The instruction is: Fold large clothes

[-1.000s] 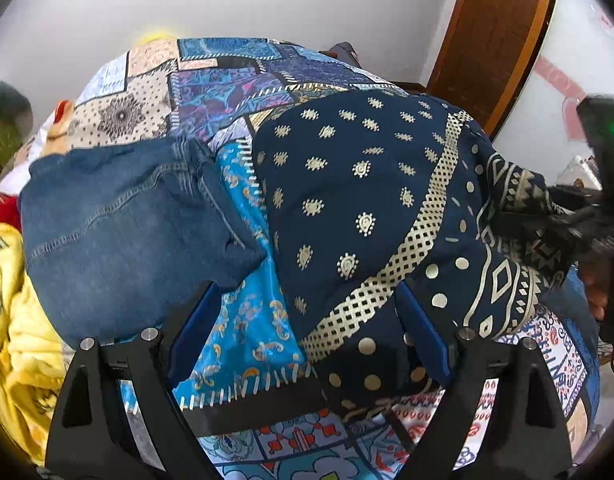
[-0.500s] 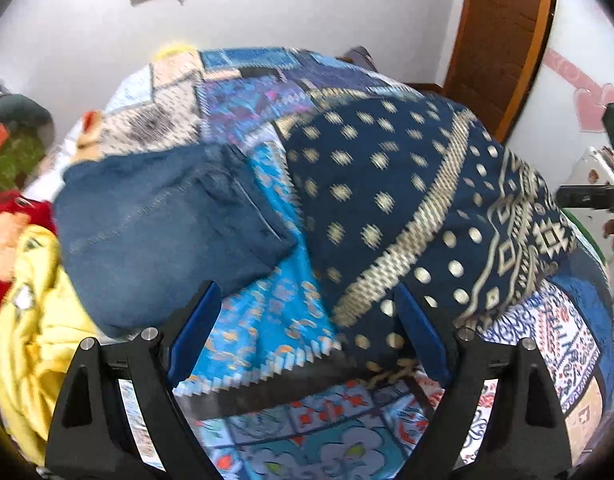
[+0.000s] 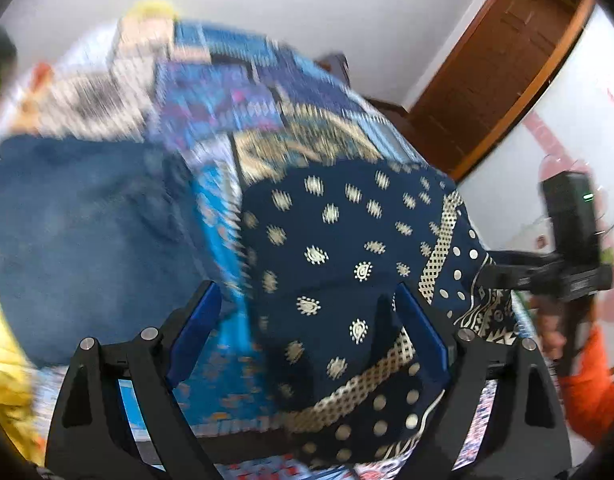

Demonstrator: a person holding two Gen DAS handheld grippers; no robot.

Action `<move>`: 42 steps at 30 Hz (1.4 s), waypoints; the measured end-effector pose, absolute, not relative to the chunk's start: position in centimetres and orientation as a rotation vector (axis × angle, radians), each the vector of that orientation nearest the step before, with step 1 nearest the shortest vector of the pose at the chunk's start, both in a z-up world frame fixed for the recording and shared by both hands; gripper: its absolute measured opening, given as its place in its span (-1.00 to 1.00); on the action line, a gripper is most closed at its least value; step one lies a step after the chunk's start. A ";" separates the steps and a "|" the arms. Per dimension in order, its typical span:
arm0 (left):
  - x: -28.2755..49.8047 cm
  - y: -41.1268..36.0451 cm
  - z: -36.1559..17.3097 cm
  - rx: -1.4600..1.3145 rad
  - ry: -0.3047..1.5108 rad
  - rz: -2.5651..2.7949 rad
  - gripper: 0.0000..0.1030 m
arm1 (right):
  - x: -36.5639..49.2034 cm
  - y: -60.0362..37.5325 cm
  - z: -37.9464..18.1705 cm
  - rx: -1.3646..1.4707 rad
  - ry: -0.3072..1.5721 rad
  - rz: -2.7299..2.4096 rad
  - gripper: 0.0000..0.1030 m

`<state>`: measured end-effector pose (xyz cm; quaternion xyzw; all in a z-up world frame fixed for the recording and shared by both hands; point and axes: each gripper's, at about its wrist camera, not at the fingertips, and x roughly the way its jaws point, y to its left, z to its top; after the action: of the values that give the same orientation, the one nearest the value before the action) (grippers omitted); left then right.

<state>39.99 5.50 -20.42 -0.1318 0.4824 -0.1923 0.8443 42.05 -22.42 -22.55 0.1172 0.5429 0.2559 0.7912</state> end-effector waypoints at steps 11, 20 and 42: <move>43.8 4.9 -26.8 -0.586 1.137 -0.532 0.85 | 46.7 -20.1 -28.2 0.354 1.279 0.652 1.00; 42.1 4.8 -23.4 -0.500 1.035 -0.519 0.16 | 47.0 -18.3 -26.9 0.402 1.232 0.724 0.02; 39.1 21.7 -10.0 -0.420 0.712 -0.290 0.12 | 49.1 0.8 -12.2 0.252 0.977 0.960 -0.19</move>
<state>39.08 21.71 -10.04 -0.2035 0.3446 -0.1402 0.9056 49.07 0.81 -12.16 0.1159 0.4500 0.4420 0.7673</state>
